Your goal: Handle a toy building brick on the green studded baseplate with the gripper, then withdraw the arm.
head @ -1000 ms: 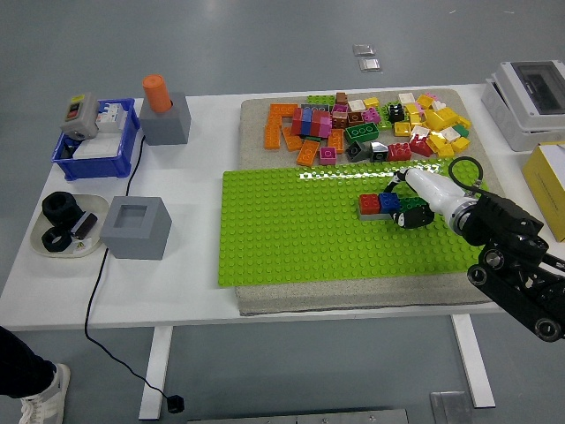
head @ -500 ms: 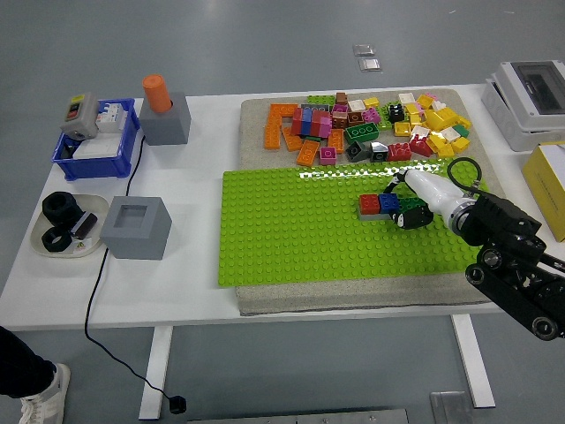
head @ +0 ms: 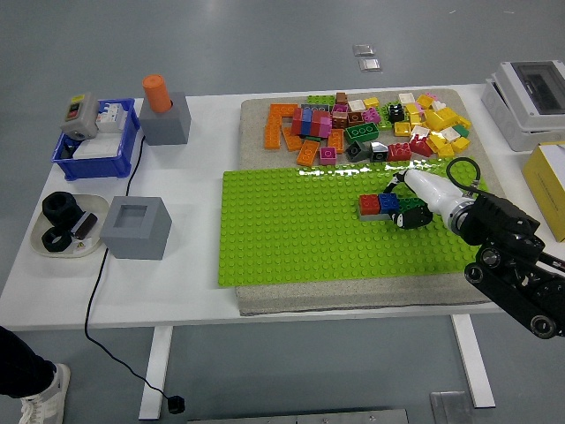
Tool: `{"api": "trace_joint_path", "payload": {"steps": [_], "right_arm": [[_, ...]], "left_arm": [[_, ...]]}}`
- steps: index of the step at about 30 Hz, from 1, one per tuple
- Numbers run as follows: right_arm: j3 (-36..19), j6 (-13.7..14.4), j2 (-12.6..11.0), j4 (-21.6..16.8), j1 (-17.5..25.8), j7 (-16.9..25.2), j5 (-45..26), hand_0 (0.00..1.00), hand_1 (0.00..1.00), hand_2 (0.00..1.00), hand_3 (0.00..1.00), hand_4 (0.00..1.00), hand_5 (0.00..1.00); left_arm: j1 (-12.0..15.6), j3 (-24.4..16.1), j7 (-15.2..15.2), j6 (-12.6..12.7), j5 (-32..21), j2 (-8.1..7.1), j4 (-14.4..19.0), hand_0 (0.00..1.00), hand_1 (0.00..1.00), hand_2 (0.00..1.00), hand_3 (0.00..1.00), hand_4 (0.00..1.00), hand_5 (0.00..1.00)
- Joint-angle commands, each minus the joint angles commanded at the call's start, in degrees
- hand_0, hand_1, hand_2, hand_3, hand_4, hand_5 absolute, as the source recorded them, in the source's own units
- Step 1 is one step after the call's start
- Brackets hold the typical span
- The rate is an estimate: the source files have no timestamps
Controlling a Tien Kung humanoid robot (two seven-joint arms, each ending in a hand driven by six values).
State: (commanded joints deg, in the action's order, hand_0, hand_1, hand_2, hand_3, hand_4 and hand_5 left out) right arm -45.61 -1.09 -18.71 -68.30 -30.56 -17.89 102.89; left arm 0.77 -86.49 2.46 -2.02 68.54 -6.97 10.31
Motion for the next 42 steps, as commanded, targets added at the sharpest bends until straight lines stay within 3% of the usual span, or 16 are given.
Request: {"api": "trace_joint_path", "payload": {"steps": [8, 9, 14, 15, 42], "right_arm": [[0.19, -0.01, 0.08, 0.48, -0.03, 0.05, -0.2, 0.951, 0.941, 0.932, 0.577, 0.587, 0.066], [0.23, -0.02, 0.07, 0.49, -0.04, 0.05, -0.23, 0.952, 0.941, 0.933, 0.625, 0.588, 0.066], [0.33, -0.02, 0.0, 0.47, -0.11, 0.07, -0.4, 0.952, 0.941, 0.933, 0.625, 0.588, 0.066], [0.37, -0.02, -0.01, 0.46, -0.12, 0.08, -0.45, 0.953, 0.942, 0.937, 0.661, 0.596, 0.063], [0.34, -0.03, -0.09, 0.09, -0.22, 0.21, -0.64, 0.955, 0.942, 0.946, 0.666, 0.644, 0.059]], "left_arm": [[0.0, 0.17, -0.01, -0.04, -0.14, 0.0, 0.0, 0.597, 0.617, 0.544, 0.597, 0.763, 0.209], [-0.02, 0.23, -0.04, -0.06, -0.17, -0.02, 0.0, 0.598, 0.617, 0.544, 0.597, 0.764, 0.205], [-0.16, 0.38, -0.19, -0.12, -0.25, -0.01, 0.0, 0.598, 0.617, 0.544, 0.597, 0.764, 0.205], [-0.18, 0.37, -0.21, -0.13, -0.23, -0.01, 0.0, 0.597, 0.617, 0.544, 0.597, 0.766, 0.202], [-0.22, 0.89, -0.28, -0.26, -0.79, 0.08, 0.0, 0.597, 0.617, 0.544, 0.597, 0.767, 0.2]]}}
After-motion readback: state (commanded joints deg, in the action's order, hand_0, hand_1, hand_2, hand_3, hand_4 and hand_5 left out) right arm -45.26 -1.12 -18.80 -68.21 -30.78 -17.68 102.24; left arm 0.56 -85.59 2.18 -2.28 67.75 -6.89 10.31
